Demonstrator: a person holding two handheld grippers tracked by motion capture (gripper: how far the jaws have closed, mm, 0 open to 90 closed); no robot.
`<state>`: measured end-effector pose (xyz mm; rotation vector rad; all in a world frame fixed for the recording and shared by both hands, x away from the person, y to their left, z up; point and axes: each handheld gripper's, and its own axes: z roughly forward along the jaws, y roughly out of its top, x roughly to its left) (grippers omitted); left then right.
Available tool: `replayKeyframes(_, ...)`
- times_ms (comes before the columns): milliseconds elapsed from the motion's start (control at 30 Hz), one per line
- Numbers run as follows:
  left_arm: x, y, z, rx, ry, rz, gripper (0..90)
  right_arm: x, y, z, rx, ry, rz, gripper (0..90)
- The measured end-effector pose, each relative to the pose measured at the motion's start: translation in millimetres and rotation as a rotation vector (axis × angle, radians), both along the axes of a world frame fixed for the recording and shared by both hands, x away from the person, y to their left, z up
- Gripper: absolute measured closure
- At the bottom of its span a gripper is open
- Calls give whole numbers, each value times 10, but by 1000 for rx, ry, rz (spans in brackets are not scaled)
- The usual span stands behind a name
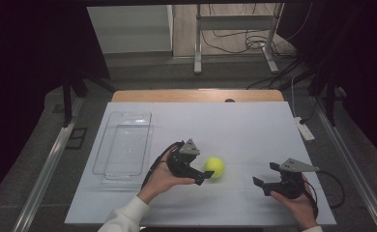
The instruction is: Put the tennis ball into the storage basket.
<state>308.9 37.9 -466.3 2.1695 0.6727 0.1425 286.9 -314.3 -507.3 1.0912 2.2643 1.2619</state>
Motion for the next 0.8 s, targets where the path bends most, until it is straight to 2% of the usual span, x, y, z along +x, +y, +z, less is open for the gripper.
replayKeyframes(300, 69, -98, -4, -2, 5, -4, 101, -7, -13, 9, 3, -4, -7, 83)
replayKeyframes(433, 121, -176, -36, 27, 20, -7, 94, -11, -2, 1, 1, -2, 1, 83)
replayKeyframes(800, 234, -348, -108, 70, 65, -35, 69, -11, -4, 3, 2, -1, 1, 84)
